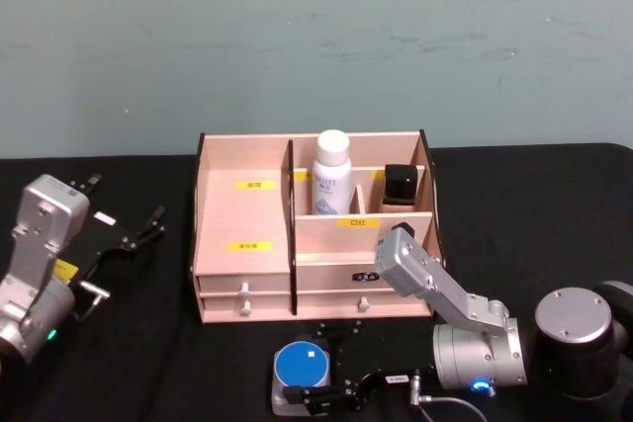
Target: Pick up the facial cleanser and watermelon frost from the table and place them into the tiered storage box.
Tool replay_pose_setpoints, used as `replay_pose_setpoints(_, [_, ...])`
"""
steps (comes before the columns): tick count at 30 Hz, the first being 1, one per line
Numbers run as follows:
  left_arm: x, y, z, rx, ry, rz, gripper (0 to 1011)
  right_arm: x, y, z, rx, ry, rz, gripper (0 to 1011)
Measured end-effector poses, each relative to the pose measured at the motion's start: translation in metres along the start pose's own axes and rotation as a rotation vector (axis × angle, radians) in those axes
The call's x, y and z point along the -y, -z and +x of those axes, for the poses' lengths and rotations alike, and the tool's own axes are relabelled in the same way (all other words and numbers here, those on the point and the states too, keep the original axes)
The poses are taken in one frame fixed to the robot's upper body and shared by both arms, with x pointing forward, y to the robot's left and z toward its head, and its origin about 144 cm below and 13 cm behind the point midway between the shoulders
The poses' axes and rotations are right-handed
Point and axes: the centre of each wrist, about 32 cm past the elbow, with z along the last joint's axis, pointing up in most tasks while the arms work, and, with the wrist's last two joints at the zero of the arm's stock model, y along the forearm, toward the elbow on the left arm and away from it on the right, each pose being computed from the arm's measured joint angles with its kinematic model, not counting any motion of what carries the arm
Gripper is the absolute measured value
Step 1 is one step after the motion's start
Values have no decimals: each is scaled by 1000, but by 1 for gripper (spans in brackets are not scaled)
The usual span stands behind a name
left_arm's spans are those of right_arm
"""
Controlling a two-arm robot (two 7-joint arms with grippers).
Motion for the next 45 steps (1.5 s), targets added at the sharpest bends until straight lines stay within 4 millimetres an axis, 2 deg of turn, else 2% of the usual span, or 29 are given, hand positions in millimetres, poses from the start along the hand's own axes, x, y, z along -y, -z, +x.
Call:
replay_pose_setpoints(22, [0, 0, 0, 0, 0, 0, 1010, 2, -2, -1, 6, -3, 7, 734])
replay_pose_setpoints(34, [0, 0, 0, 0, 0, 0, 1010, 7, -20, 0, 50, 1, 21, 734])
replay_pose_setpoints(45, [0, 0, 0, 0, 0, 0, 1009, 10, -50, 2, 89, 22, 92, 734])
